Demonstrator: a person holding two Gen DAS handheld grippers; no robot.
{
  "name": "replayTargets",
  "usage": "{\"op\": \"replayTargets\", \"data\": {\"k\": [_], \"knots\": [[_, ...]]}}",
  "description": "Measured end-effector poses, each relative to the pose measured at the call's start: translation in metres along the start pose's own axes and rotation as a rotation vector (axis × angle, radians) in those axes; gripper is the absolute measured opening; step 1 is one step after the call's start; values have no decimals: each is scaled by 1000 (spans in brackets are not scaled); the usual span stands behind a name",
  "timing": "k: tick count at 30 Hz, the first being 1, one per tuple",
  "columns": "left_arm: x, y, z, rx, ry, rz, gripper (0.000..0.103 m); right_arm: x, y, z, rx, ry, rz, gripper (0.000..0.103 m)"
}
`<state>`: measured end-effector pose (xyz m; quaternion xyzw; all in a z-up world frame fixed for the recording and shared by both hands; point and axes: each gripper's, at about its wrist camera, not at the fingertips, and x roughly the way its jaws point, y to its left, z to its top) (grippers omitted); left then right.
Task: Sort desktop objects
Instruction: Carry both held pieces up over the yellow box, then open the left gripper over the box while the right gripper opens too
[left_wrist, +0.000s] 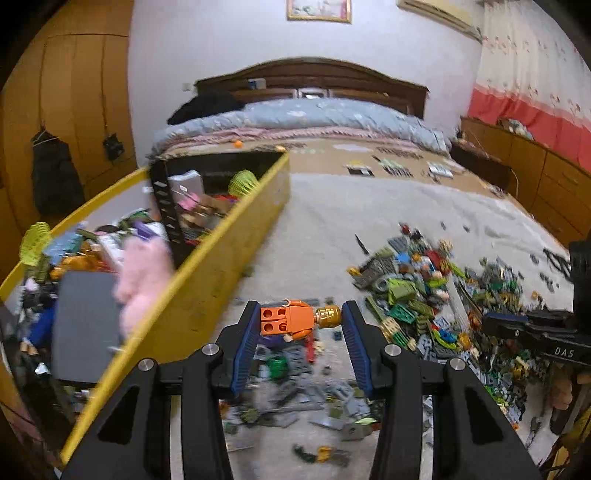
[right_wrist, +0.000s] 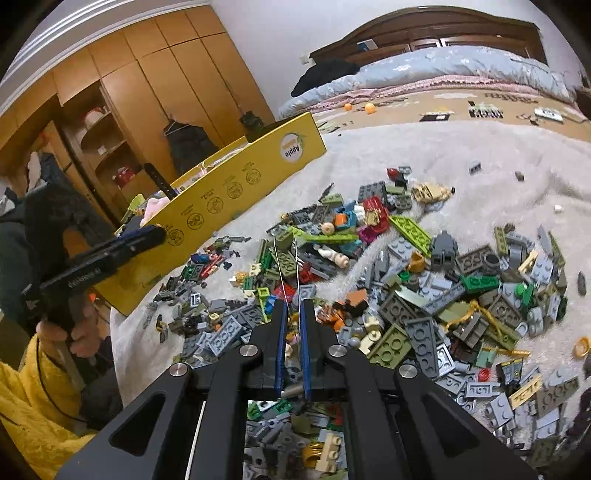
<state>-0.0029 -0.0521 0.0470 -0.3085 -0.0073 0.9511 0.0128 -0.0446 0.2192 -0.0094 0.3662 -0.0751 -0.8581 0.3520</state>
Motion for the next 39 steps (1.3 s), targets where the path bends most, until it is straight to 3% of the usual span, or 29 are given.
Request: {"op": "replayTargets", "data": {"k": [8,14,19,29,35,39], "knots": [[-33,45,10,-62,-65,95,45,-11,25,28,-57,-2,10,7],[-38,91,13,-122,-56,192,45,1,50,57,-114,54,44,7],[-35,137,17,-210,-41,249,45,25,77,85,-140,86,87,7],[-23,195,22,-225,-30,382,45,86,124,127,-139,137,169,7],[-16,221,24,-280,-13,397,45,120,150,146,-172,161,181,7],[-16,225,23,-305,-10,398,69,136,163,156,-192,171,182,7]]}}
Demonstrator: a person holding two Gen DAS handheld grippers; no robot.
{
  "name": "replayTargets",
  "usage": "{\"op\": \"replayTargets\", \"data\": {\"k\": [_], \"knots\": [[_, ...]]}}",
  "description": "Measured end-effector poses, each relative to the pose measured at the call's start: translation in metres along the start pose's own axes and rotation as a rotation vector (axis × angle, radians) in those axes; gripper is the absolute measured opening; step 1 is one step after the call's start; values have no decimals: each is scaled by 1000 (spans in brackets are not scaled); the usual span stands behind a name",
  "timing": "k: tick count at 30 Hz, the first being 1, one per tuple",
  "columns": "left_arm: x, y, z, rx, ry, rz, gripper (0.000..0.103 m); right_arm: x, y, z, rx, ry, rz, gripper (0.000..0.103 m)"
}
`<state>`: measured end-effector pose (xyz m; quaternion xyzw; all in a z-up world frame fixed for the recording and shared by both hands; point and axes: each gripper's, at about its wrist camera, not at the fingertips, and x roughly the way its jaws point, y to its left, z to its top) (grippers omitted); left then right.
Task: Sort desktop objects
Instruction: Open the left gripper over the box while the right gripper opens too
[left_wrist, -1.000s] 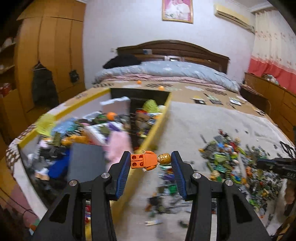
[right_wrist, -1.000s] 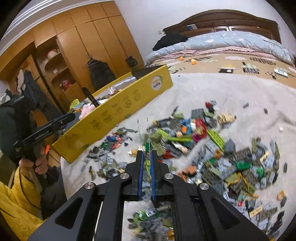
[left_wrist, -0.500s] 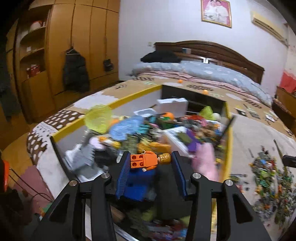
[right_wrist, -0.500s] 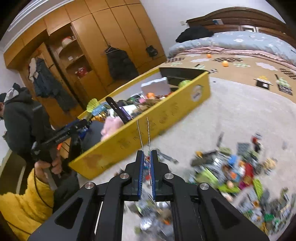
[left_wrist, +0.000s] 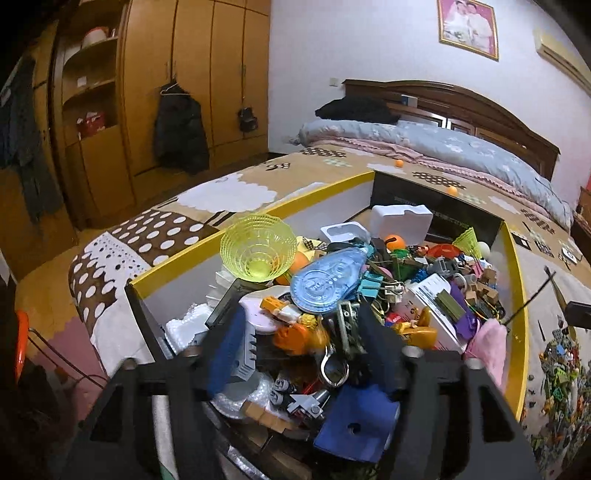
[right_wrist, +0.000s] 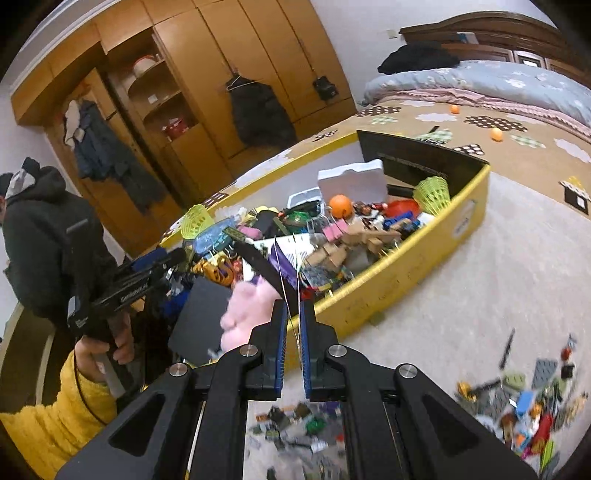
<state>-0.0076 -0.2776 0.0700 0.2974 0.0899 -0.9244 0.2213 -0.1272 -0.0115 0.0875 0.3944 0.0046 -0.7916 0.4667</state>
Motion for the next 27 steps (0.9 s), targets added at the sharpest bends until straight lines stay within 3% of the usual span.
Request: {"op": "replayTargets", "data": {"k": [9,21,27], "knots": [[11,-3,-4,-25,6,-6,76,30,6,24,-20,33,-16,7],[13,5,-4,-96,13,-11,77,74,8,83,-18,41,-81,7],[15,6,-5,-105,22,-13,77,98,6,93,36,79,-101,10]]}}
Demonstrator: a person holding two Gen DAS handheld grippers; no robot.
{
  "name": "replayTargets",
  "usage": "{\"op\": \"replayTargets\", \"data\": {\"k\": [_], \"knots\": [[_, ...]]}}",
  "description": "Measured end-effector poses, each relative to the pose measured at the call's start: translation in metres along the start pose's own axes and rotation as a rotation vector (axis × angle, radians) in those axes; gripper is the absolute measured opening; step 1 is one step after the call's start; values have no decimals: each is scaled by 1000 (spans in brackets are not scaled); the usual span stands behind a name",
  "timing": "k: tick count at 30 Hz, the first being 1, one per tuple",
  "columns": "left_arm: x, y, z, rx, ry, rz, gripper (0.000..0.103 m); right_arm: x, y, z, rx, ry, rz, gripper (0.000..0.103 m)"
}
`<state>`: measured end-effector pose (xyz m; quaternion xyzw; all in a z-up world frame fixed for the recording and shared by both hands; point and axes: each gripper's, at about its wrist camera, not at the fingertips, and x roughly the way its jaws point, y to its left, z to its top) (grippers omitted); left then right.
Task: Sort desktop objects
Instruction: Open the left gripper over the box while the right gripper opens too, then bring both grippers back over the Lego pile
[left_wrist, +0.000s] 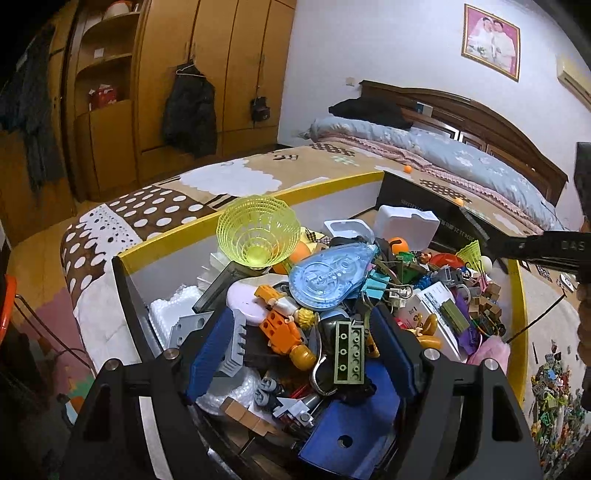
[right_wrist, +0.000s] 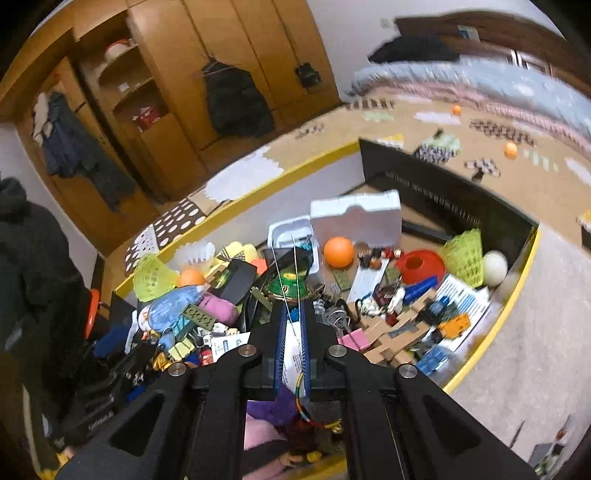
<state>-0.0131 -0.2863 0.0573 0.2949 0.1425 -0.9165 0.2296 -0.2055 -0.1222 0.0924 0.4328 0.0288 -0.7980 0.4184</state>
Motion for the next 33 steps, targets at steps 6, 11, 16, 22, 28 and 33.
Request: {"op": "replayTargets", "data": {"k": [6,11,16,22,28,33], "knots": [[0,-3,-1,19,-2,11,77,9,-14,-8,88,46,0,26],[0,-2,0,13,-3,18,77,-6,-16,-14,73,33,-9,26],[1,-2,0,10,9,18,77,-30,-17,-23,80,16,-1,27],[-1,0,-1,-2,11,20,77,-67,-20,-45,75,9,-9,27],[-14,-10,-7,8,6,-6,77,-108,-28,-77,75,-8,-26,27],[-31,-29,-10,49,-4,-35,77,-136,-46,-111,125,-16,-31,27]]}}
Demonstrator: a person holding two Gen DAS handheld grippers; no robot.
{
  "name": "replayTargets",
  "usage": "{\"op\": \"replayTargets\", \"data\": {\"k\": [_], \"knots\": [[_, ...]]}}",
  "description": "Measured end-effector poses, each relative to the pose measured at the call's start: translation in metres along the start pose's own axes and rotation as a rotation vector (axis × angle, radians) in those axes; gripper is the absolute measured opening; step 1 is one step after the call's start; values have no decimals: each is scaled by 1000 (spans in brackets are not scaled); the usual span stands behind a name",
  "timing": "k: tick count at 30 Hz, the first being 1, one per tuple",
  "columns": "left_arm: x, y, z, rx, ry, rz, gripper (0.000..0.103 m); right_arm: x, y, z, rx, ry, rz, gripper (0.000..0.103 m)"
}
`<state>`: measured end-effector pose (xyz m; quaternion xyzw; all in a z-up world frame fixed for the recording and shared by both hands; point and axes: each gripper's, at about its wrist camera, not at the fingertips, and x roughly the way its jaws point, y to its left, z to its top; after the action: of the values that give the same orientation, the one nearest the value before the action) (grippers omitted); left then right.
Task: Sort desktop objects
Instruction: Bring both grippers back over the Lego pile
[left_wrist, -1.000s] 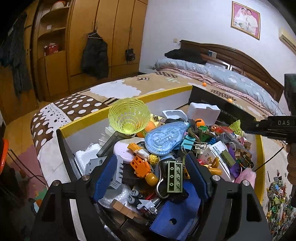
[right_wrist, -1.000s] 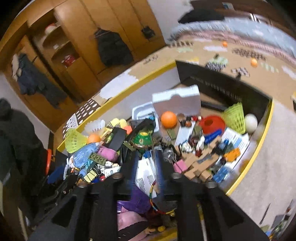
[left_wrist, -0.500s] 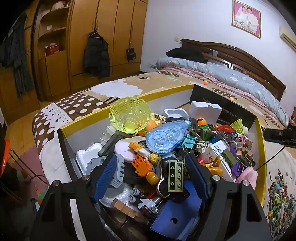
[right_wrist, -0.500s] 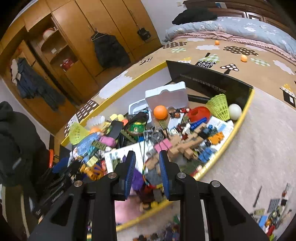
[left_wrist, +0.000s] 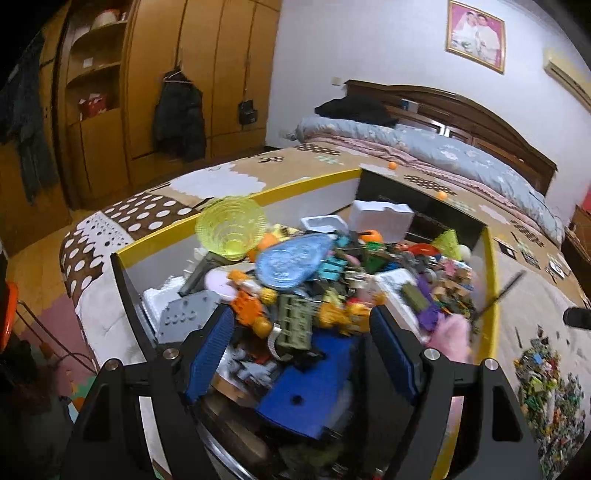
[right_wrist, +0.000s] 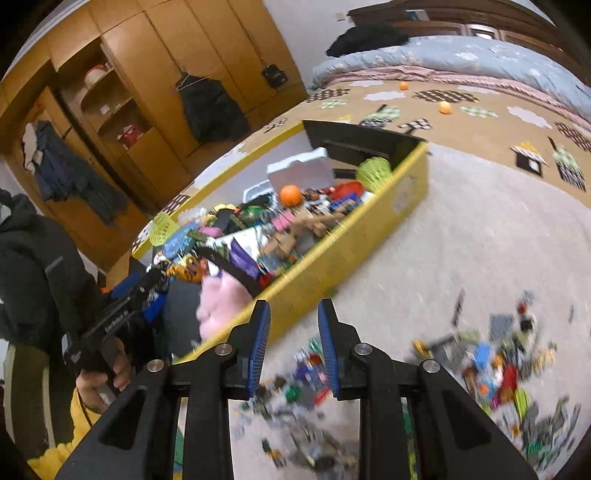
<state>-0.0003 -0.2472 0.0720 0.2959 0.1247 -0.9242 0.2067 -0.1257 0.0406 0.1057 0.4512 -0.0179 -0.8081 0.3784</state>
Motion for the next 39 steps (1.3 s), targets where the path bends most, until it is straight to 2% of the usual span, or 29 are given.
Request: {"op": "replayTargets", "data": {"k": [8,16,23,31,36,39], "knots": [[-23,-44,-13,79,1,-86,77,-38,-43,-55,106,-29,-34,27],[-40,-99,-34,164,35,-222,77,-74,-78,-119,215,-74,-99,27],[-52,-164,-75,302,106,-397,77,-93,-84,-174,185,-120,-241,28],[-55,-218,-141,473,179,-514,77,-90,-75,-226,72,-116,-375,28],[-53,-237,-162,529,185,-539,77,-78,-75,-239,49,-113,-369,28],[-47,-243,-171,572,174,-493,77,-73,-78,-244,53,-128,-362,30]]}}
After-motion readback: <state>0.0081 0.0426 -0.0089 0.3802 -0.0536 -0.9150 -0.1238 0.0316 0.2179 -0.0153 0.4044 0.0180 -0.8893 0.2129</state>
